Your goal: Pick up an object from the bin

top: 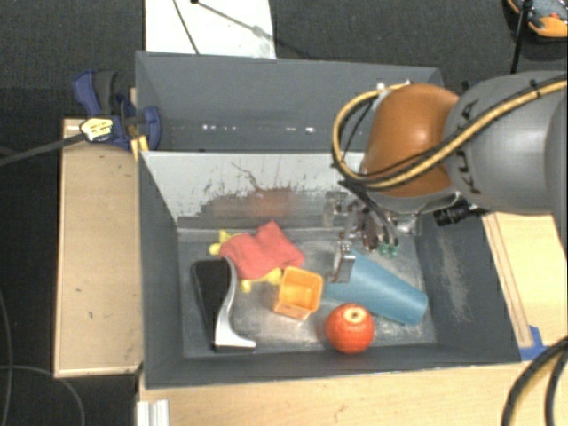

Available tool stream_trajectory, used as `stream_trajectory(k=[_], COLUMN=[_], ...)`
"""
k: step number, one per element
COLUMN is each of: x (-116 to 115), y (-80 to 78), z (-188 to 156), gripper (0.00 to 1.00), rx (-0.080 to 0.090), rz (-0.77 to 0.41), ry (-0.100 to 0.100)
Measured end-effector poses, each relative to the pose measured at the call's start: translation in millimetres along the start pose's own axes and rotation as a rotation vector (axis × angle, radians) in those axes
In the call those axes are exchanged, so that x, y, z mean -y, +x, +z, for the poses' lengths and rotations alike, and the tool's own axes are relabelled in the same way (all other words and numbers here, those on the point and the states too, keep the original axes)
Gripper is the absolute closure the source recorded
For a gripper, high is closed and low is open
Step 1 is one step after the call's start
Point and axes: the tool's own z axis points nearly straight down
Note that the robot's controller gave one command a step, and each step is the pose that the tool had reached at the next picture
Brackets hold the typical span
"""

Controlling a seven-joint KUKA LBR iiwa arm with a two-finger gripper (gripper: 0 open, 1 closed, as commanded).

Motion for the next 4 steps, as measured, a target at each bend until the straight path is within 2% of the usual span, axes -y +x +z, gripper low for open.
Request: stream_trajectory(k=[1, 2, 3, 4], x=[-11, -9, -14, -14], y=[10.6, 13.7, 25.8, 25.9], z=[60, 94, 80, 80], gripper=[0.0, 0.0, 1.0, 1.0], rx=[-0.004, -0.011, -0.01, -0.01], rz=[0.092, 0.075, -0.089, -0.089], ry=[-0.003, -0.001, -0.001, -0.001])
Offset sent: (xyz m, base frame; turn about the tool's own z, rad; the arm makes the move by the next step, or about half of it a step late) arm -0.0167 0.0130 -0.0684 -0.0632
